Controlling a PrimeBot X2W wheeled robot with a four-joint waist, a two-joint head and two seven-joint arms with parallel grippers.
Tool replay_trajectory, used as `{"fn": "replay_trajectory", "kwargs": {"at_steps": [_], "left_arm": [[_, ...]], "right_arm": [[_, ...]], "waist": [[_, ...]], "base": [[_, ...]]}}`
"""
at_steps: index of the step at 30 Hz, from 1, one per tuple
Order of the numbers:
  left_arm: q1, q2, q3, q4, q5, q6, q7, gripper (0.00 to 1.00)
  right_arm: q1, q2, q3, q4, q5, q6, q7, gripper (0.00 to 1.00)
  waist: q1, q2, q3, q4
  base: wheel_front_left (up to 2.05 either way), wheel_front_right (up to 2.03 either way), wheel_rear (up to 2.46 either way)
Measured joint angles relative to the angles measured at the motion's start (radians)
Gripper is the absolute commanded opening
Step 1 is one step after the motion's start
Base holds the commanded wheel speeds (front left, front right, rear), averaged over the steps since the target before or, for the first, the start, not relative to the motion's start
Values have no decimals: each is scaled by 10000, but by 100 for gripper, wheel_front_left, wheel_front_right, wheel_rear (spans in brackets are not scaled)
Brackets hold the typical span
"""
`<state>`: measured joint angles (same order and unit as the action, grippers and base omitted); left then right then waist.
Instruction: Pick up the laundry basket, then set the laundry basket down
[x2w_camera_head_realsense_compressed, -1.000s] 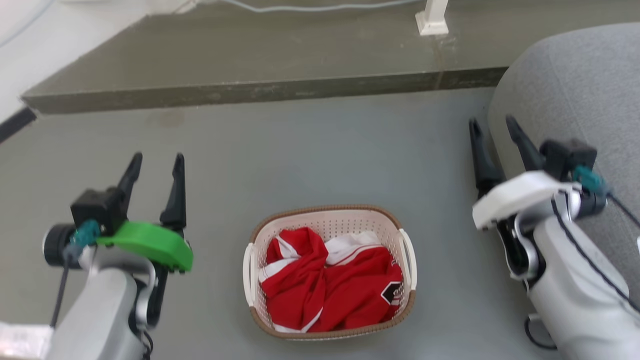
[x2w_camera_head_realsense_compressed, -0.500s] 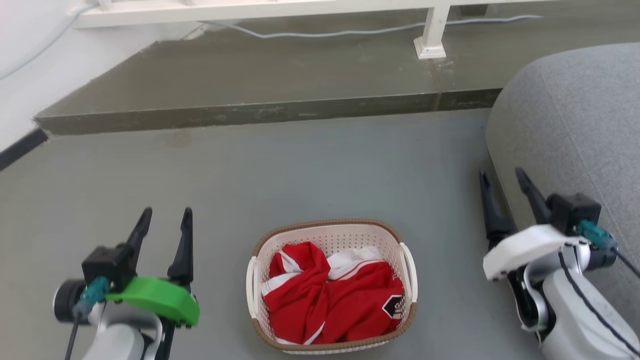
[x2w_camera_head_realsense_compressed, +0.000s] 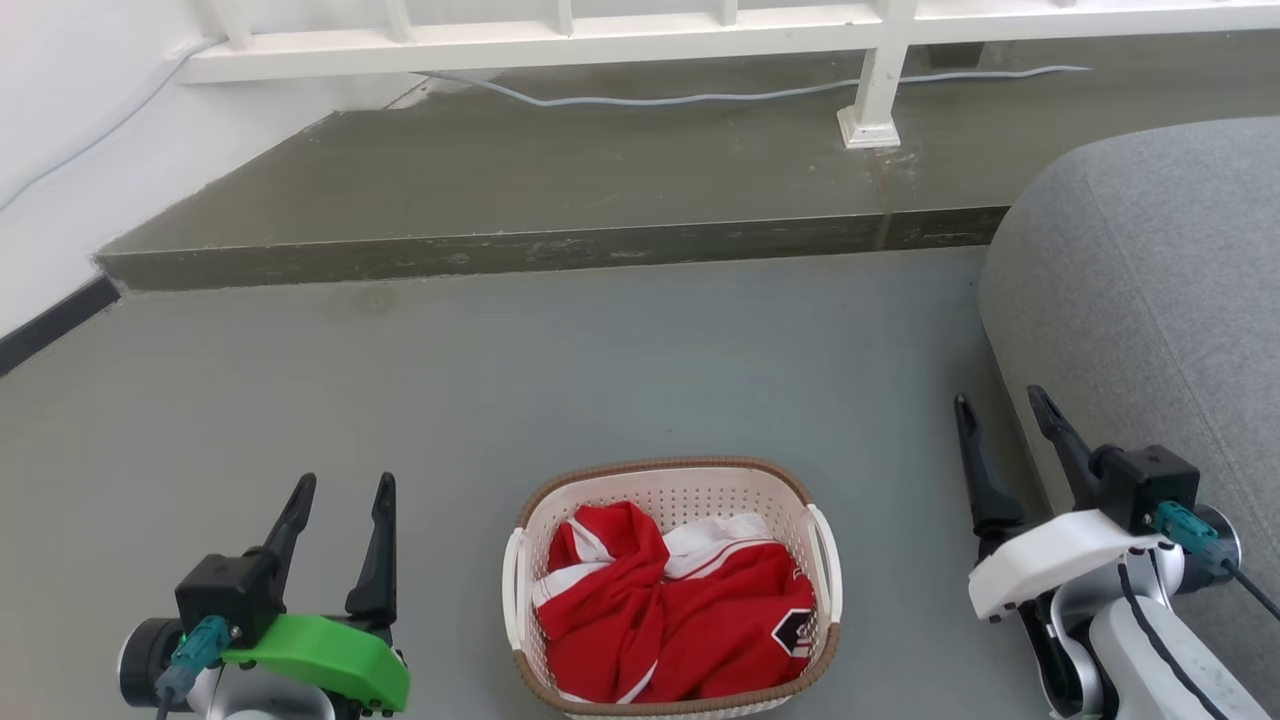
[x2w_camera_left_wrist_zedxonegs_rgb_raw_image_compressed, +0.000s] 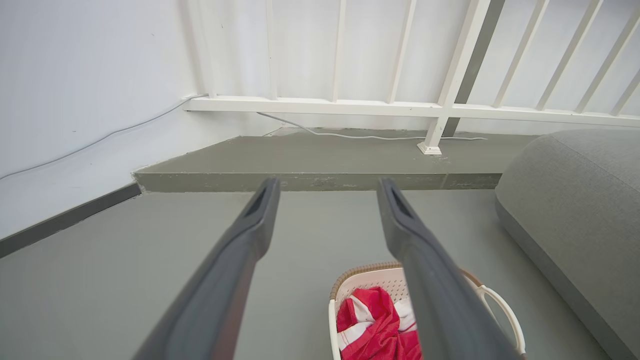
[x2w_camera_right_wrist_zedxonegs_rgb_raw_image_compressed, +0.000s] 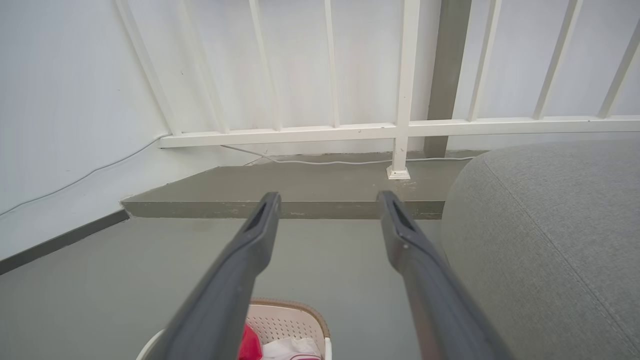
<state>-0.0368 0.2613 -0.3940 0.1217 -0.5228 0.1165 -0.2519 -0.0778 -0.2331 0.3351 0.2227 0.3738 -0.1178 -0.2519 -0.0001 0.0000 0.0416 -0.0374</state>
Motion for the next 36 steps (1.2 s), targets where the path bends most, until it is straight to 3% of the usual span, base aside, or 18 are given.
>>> {"fn": "replay_trajectory", "kwargs": {"at_steps": [36], "left_arm": [[795,-278,591,-713,690,73,305,100]], "right_arm": [[1312,111,-742,-1406,-686,-73,462,100]], "waist": [[0,0,1,-98]], "base": [[0,0,0]]}}
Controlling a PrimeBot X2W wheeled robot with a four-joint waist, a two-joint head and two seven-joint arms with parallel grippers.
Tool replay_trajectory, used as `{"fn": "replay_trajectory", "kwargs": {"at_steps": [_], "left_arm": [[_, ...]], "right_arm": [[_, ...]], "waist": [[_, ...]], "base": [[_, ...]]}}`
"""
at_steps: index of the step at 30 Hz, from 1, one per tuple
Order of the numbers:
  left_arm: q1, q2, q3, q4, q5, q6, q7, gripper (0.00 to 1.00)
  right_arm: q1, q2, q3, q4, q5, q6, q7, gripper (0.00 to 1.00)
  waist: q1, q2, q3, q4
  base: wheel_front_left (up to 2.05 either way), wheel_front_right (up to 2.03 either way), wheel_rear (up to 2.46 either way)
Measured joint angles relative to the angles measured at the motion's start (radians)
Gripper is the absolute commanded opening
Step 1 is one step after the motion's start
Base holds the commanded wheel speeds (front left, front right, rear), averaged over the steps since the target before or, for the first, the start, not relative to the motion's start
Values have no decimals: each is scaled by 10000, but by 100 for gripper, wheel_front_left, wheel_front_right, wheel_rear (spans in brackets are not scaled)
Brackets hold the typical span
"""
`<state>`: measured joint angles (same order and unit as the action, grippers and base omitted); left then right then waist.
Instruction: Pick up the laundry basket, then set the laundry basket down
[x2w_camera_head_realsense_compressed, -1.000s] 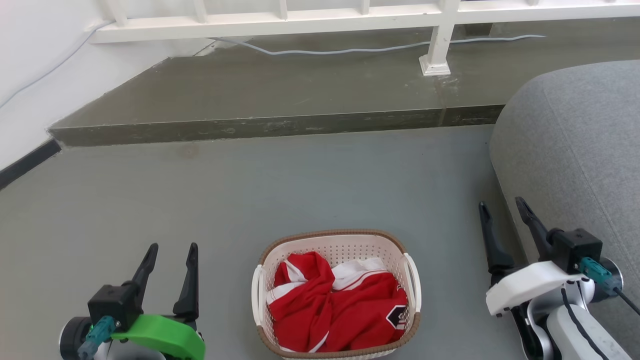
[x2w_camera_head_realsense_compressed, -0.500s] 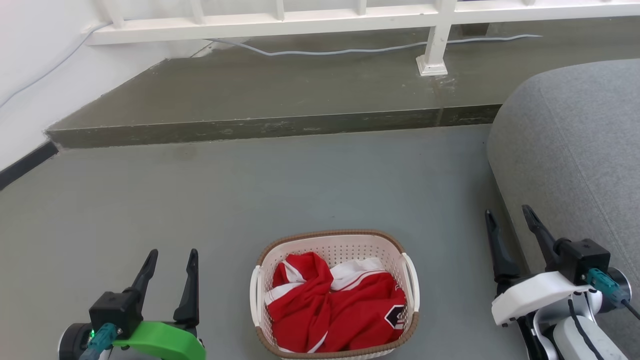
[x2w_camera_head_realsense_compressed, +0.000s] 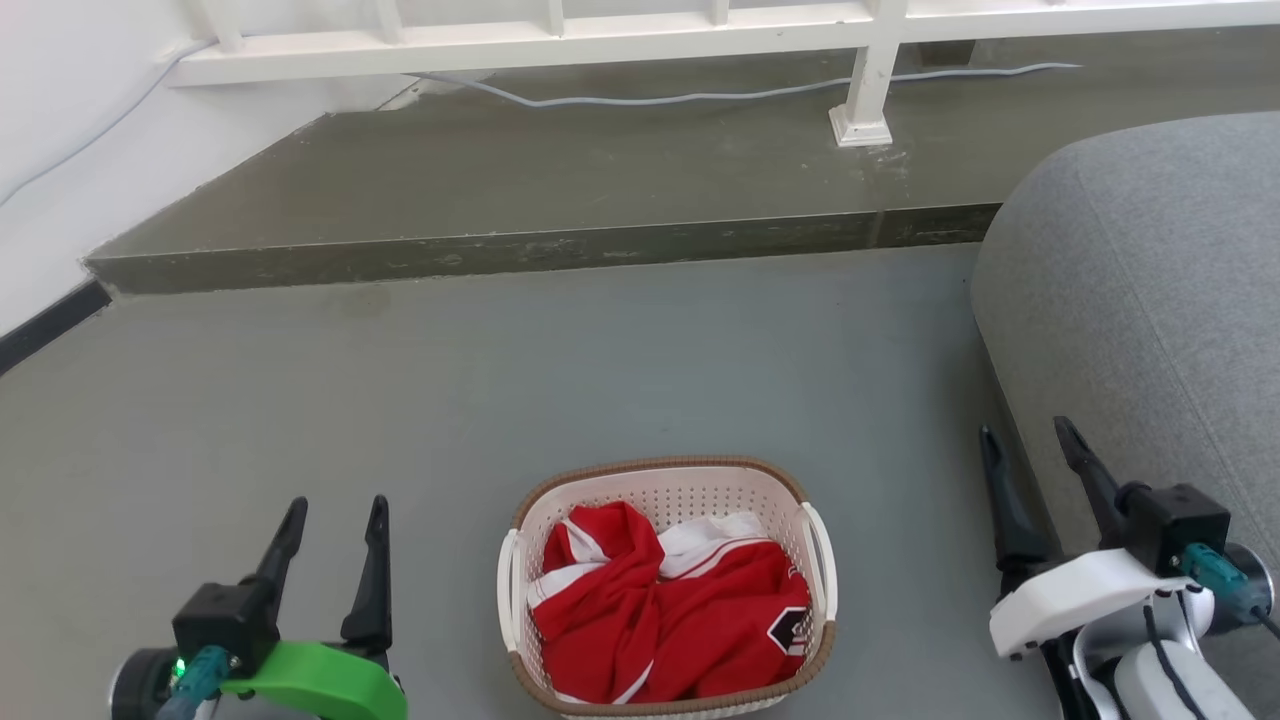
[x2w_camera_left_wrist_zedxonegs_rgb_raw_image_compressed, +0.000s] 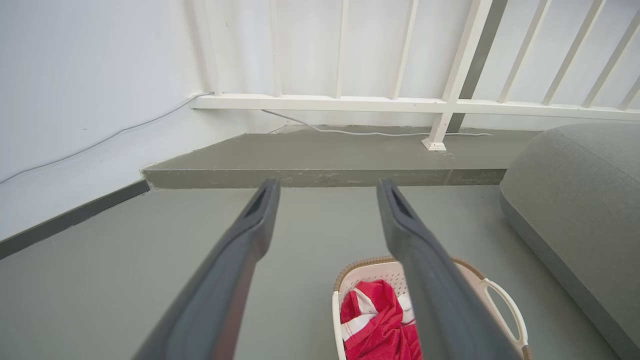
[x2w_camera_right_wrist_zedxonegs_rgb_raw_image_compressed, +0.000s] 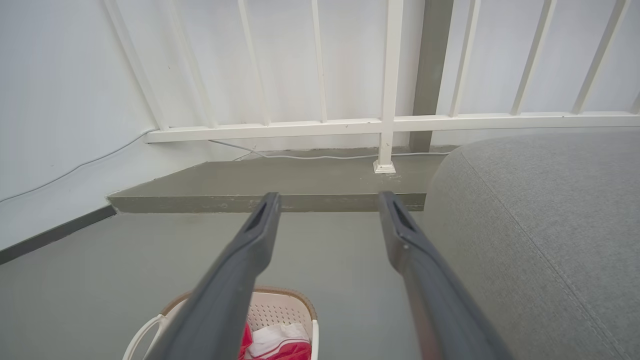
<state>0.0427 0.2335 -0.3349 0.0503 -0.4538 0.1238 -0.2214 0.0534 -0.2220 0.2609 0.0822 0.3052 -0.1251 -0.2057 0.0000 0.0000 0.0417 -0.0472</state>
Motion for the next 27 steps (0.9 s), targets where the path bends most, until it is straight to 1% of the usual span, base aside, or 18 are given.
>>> {"fn": "replay_trajectory", "kwargs": {"at_steps": [1,4,8,10,15,19,21,25,27], "left_arm": [[1,-15,-2,46,-8,0,6,0],[35,-142,-128,387,-19,0,10,0],[96,-274,-151,403,-209,-48,10,0],[133,-278,-144,395,-351,-94,10,0],[234,-330,-21,384,-986,-182,71,0],[234,-387,157,385,-1605,-198,234,0],[234,-441,230,385,-1762,-282,272,0],[233,-556,408,393,-2266,-288,362,0],[233,-571,464,397,-2497,-395,454,0]], "right_arm": [[3,15,4,38,4,4,-4,0],[116,173,84,347,13,8,-4,0],[299,284,94,408,151,31,-4,0],[343,303,92,395,320,107,-4,0],[384,353,71,322,940,209,-4,0],[384,407,-36,278,1609,282,59,0],[382,445,-148,276,2017,357,138,0],[378,527,-336,278,2589,370,245,0],[373,573,-399,280,2824,407,320,0]], "waist": [[0,0,0,0],[0,0,1,-1],[0,0,0,3],[0,0,-8,14],[0,0,-29,43],[0,0,-41,62],[0,0,-48,73],[1,0,-61,94],[0,0,-67,104]], "base": [[0,0,0],[0,0,0],[0,0,0],[0,0,0],[0,0,0],[0,0,0],[0,0,0],[0,0,0],[0,0,0]]}}
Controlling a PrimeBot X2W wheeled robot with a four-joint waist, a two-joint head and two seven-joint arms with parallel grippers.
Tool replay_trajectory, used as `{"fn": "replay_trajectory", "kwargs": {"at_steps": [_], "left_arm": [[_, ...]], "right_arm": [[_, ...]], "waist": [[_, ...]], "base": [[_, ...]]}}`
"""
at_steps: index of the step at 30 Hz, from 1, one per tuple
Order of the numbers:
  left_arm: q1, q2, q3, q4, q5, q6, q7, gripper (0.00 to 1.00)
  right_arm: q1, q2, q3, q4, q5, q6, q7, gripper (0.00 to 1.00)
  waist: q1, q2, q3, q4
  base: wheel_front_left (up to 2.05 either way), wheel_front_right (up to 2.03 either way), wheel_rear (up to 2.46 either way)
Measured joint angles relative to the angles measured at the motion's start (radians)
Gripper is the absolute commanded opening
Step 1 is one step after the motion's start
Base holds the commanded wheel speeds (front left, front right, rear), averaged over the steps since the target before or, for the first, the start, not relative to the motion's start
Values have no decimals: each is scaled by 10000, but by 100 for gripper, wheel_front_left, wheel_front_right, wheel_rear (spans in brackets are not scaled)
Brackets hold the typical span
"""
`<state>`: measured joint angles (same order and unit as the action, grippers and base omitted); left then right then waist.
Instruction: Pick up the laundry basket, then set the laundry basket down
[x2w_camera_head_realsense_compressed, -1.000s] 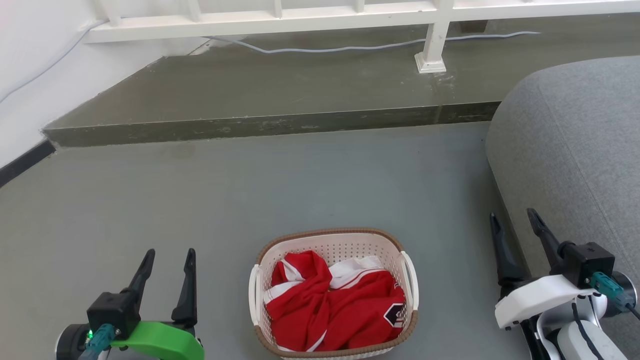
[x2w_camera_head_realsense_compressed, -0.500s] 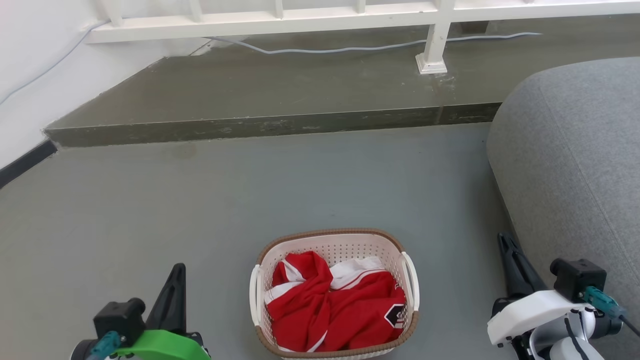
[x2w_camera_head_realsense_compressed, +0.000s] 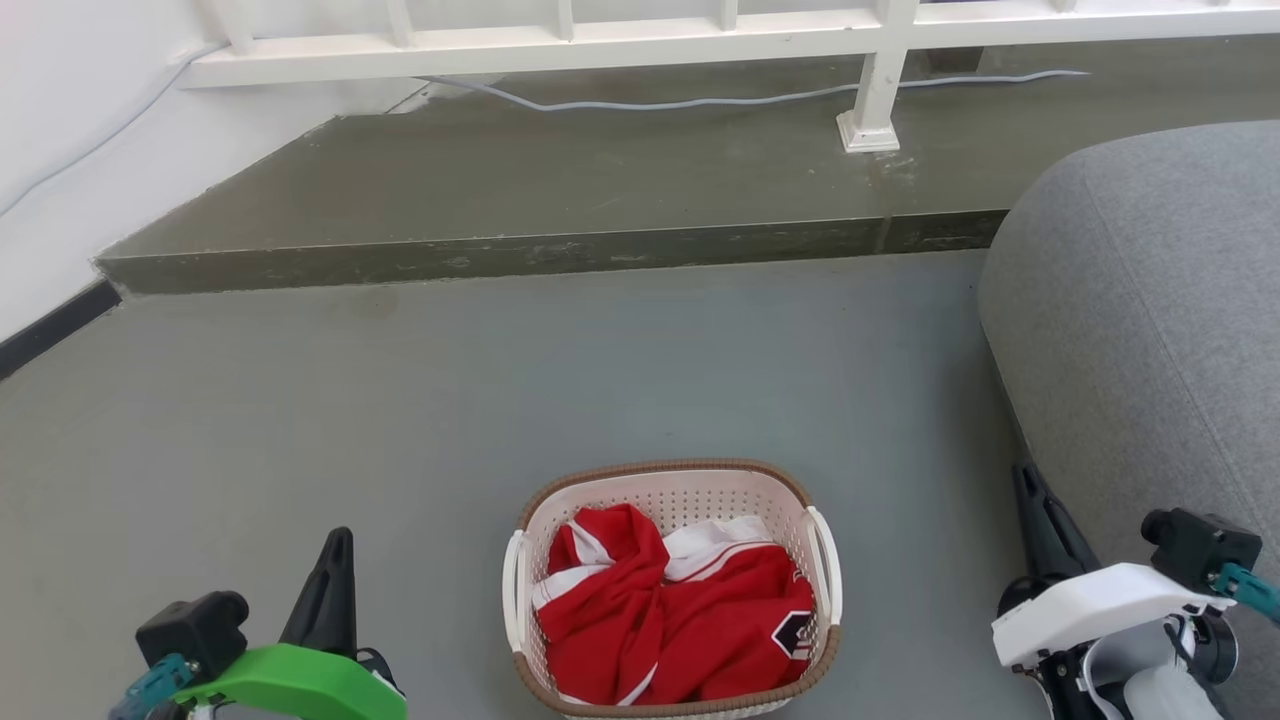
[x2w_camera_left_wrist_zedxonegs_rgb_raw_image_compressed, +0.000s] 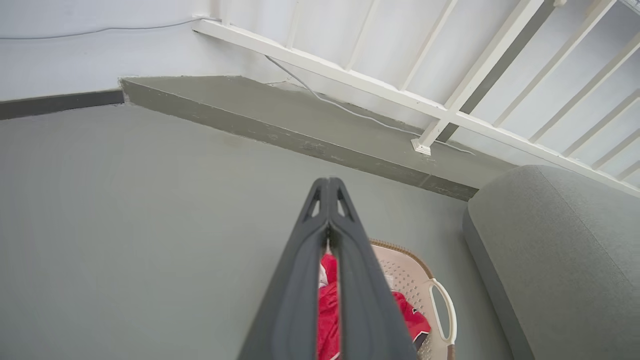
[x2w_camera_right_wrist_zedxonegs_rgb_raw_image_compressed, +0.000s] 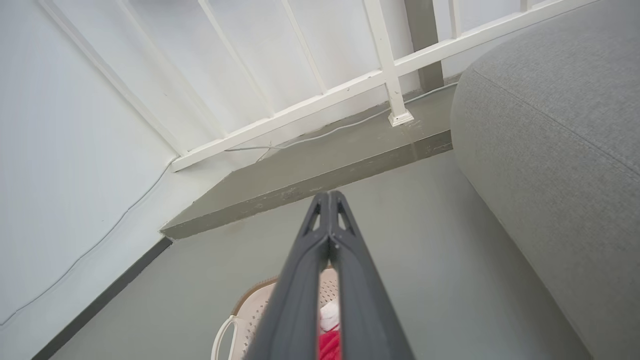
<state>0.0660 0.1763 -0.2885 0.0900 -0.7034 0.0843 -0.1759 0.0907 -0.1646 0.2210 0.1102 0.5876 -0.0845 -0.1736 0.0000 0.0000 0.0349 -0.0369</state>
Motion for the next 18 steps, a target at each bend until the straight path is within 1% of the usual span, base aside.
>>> {"fn": "replay_trajectory", "kwargs": {"at_steps": [7,11,18], "left_arm": [[-5,-25,280,71,-888,-148,215,0],[-10,-36,355,142,-1170,-226,307,0],[-28,-63,629,284,-2071,-351,518,0]], "right_arm": [[-18,29,-253,35,968,138,178,0],[-43,38,-345,65,1371,157,267,0],[-208,65,-583,167,2303,345,474,0]], "waist": [[0,0,-24,34],[0,0,-35,47],[0,0,-60,79]], "base": [[0,0,0],[0,0,0],[0,0,0]]}}
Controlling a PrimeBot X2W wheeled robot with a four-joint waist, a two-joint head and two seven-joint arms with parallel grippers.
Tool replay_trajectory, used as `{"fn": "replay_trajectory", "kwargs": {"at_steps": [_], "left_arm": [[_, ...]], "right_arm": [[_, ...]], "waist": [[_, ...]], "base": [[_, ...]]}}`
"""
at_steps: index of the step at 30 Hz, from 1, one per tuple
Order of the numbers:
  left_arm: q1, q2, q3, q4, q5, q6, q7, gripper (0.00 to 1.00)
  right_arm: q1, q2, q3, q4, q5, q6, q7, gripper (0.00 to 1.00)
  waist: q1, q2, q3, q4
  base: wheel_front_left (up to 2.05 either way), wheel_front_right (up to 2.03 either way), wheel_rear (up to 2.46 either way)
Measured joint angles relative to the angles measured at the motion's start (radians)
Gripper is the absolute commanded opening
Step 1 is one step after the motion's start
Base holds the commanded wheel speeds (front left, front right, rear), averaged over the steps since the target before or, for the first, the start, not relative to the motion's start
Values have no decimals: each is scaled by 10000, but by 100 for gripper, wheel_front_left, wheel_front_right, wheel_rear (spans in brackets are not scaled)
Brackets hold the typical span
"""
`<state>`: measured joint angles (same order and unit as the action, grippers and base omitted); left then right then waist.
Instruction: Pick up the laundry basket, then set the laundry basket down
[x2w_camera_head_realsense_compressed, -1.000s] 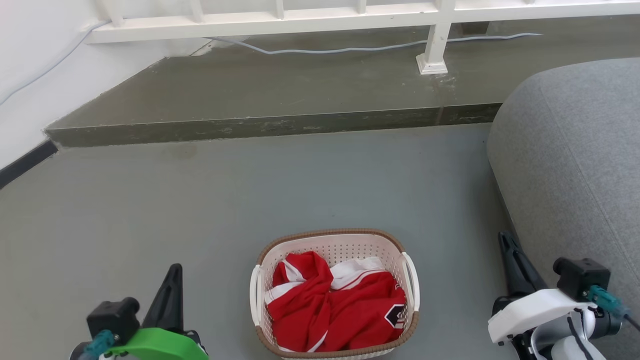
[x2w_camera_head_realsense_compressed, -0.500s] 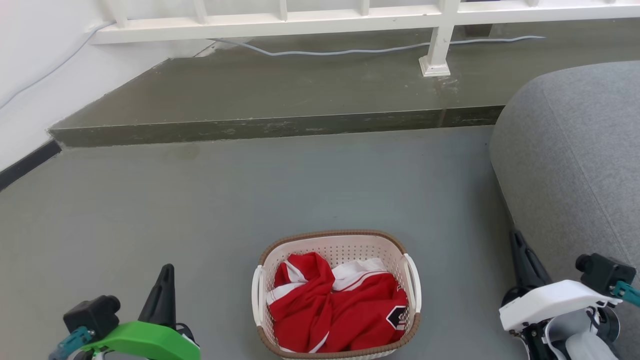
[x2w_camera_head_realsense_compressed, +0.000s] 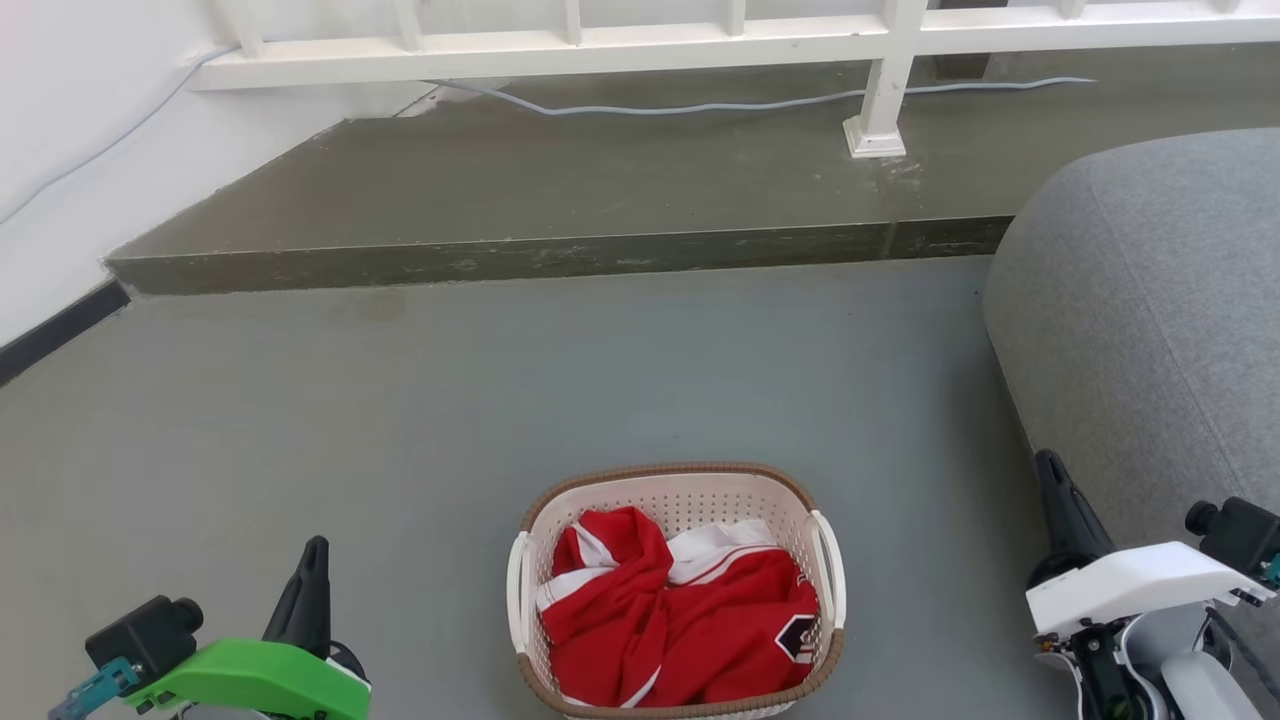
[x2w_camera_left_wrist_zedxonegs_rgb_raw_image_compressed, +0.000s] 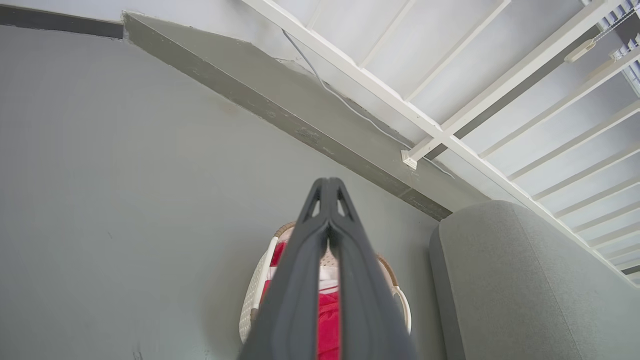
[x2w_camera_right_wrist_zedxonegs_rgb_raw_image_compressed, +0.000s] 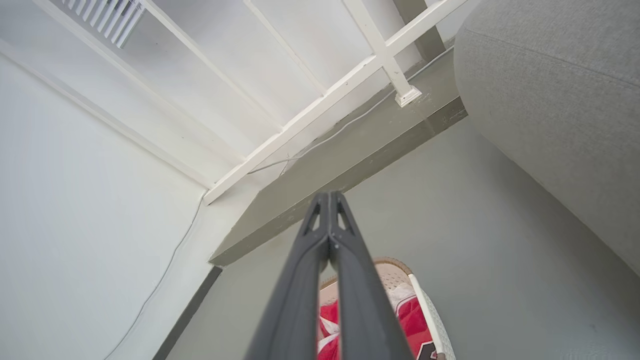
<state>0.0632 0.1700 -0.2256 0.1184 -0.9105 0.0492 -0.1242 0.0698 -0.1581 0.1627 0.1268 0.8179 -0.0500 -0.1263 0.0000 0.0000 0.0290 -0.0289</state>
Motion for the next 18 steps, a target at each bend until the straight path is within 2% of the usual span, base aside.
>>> {"fn": "replay_trajectory", "kwargs": {"at_steps": [18], "left_arm": [[-267,-251,660,362,-2184,-489,510,0]], "right_arm": [[-232,134,-617,347,2545,412,506,0]], "waist": [[0,0,-74,87]], "base": [[0,0,0]]}}
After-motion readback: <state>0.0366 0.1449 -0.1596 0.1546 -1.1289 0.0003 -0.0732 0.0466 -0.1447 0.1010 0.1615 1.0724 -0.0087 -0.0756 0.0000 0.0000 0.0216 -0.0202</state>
